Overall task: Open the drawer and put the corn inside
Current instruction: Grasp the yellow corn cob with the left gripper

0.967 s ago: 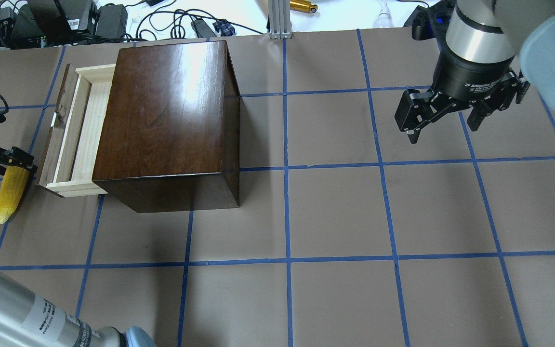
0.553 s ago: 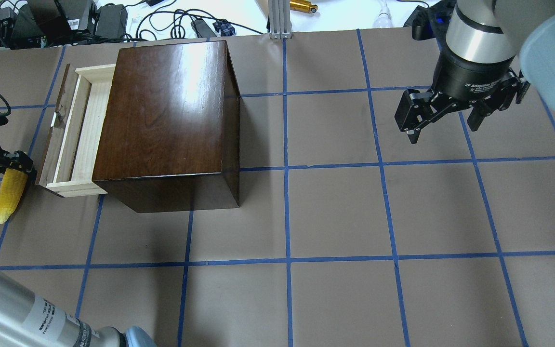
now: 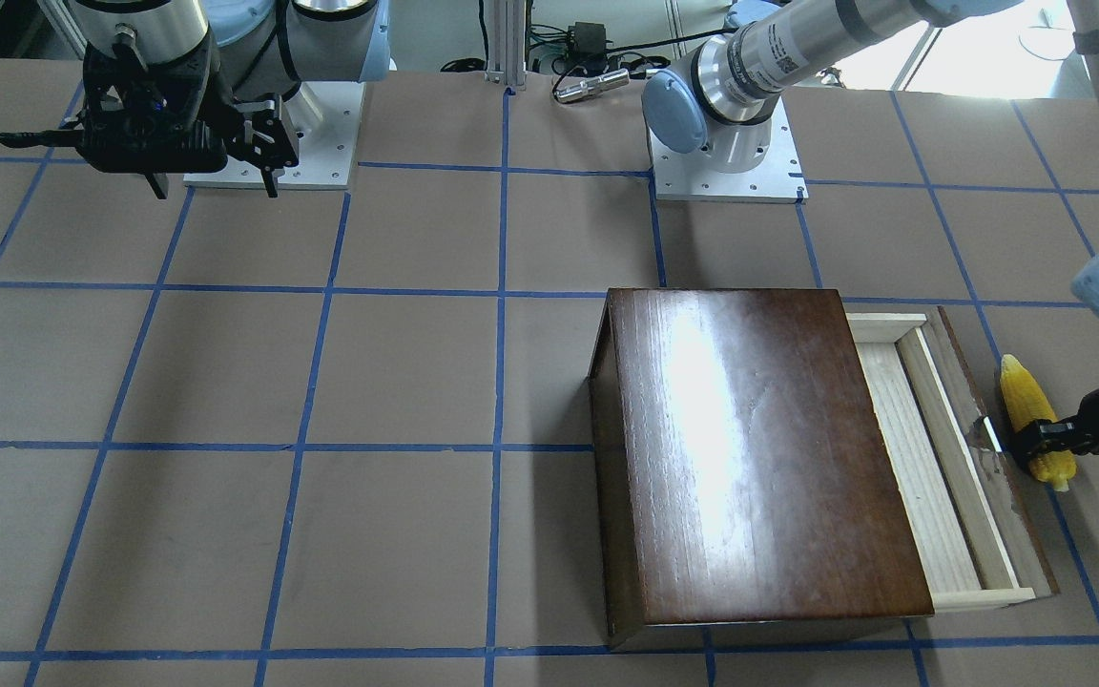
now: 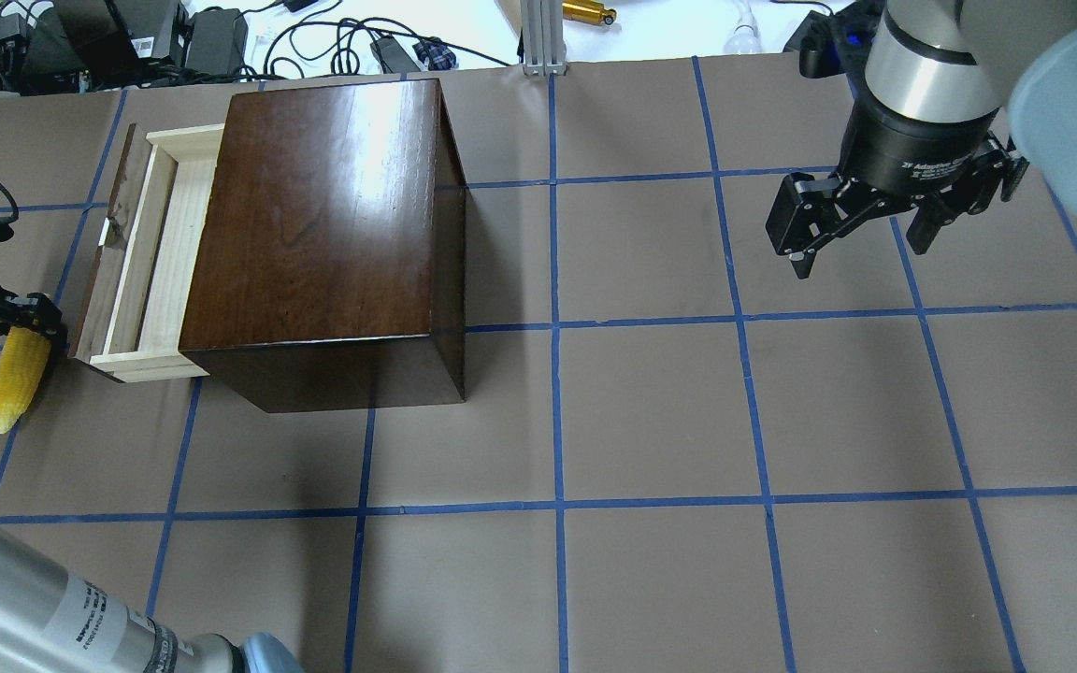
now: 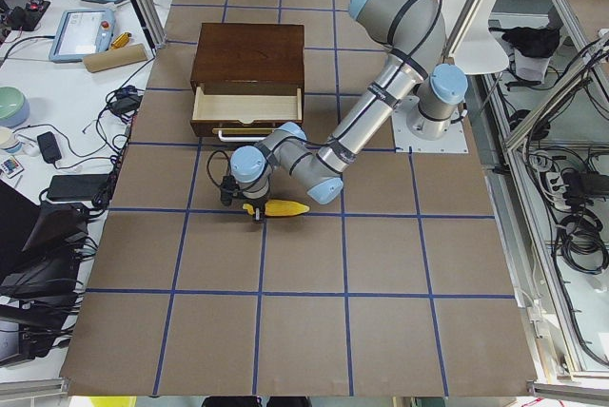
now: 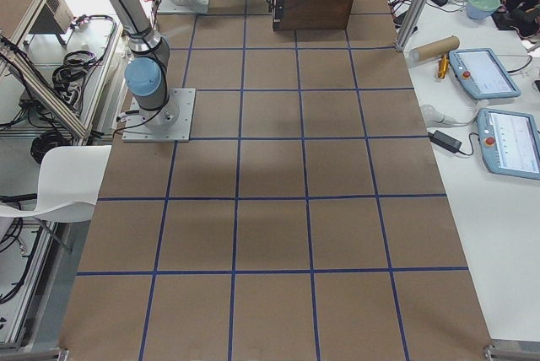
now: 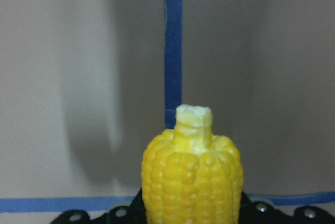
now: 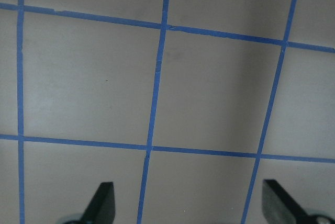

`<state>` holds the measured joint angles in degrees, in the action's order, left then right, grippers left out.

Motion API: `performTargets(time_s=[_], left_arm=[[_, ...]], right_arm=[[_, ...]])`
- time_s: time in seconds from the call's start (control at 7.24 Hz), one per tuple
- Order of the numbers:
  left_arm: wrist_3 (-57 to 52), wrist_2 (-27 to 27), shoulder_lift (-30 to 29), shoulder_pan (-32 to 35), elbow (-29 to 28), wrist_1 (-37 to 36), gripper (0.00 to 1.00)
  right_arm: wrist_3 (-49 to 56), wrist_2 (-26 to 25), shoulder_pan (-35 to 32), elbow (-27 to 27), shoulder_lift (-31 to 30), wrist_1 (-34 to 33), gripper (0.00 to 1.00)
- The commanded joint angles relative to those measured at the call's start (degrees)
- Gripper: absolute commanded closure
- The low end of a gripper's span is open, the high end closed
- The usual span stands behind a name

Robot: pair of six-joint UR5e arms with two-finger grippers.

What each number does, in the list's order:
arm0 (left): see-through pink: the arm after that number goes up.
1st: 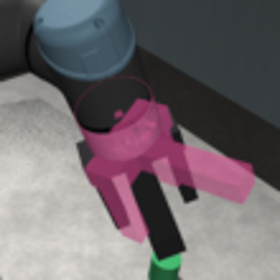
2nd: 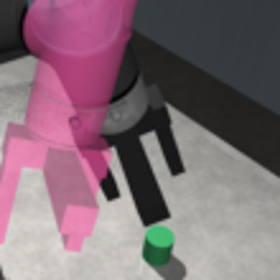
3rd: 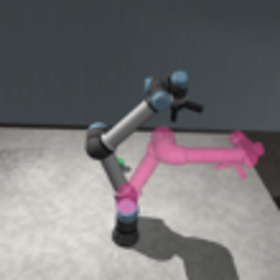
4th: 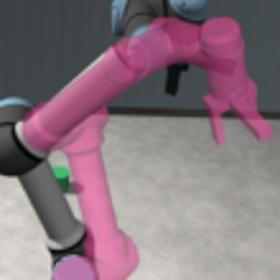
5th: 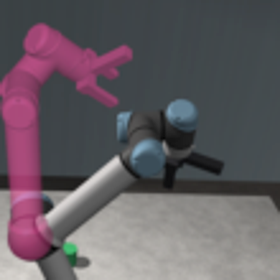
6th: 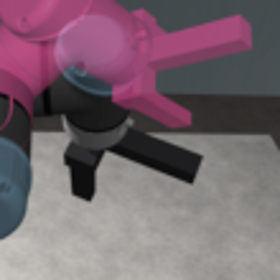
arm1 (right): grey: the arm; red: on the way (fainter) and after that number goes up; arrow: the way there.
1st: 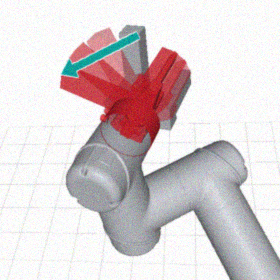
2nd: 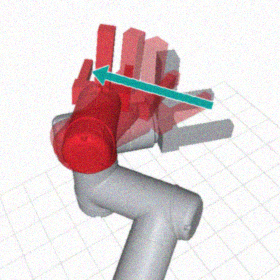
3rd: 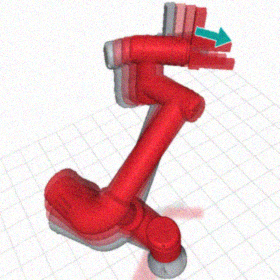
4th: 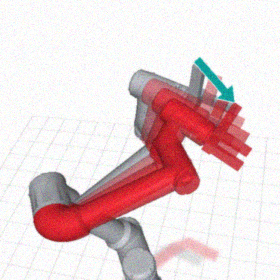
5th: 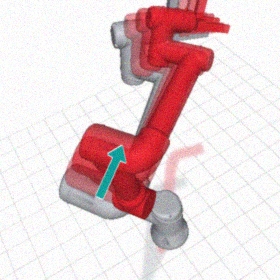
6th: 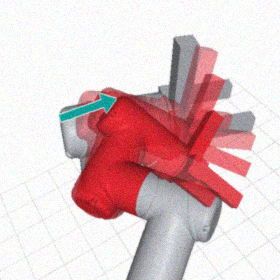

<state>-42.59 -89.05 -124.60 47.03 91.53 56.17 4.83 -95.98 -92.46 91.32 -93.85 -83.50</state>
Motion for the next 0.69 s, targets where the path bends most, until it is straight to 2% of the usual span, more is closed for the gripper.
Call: performTargets(time_s=[0.0, 0.55], left_arm=[[0.23, -0.07, 3.46, 0.16, -0.47, 1.04, 1.0], [0.67, 0.63, 15.67, 1.04, -0.91, 11.49, 1.0]], right_arm=[[0.0, 0.0, 0.0, 0.0, -0.02, 0.0, 0.0], [0.0, 0.0, 0.0, 0.0, -0.02, 0.0, 0.0]])
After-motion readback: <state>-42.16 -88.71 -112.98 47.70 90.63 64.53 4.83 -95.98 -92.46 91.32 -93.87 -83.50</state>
